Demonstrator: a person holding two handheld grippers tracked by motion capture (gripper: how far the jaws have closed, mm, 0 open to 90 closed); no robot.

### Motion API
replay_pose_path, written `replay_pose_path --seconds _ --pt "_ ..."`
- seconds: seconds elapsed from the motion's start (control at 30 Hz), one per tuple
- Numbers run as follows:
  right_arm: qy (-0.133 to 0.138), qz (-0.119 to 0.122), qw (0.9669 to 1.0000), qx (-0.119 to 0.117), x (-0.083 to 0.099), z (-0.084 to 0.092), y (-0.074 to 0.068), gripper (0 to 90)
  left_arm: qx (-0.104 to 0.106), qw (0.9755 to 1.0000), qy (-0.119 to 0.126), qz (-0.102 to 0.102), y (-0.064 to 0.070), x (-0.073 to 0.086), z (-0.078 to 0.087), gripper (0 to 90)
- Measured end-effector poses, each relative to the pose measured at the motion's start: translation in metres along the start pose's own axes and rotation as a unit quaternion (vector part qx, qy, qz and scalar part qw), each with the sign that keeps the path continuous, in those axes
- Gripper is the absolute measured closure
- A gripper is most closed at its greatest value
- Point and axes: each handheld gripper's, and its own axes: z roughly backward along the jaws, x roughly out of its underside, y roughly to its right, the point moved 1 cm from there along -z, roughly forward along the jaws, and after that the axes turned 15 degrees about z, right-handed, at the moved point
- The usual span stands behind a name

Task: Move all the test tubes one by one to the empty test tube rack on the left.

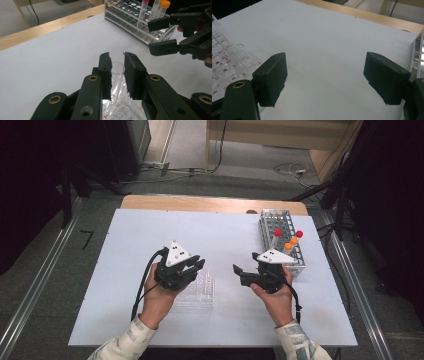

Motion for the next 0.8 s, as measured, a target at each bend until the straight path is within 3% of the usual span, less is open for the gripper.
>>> replay_pose_path --seconds 0.47,0.8 --pt "-0.008 0.0 0.9999 0.009 0.0 0.0 0.0 18.2 -0.01 0.9997 -0.021 -0.005 0.001 0.014 -0.012 76.3" --pt "-0.008 0.001 0.9999 0.01 0.0 0.001 0.0 18.1 0.006 0.9998 -0.017 0.009 -0.003 0.015 -0.011 67.6"
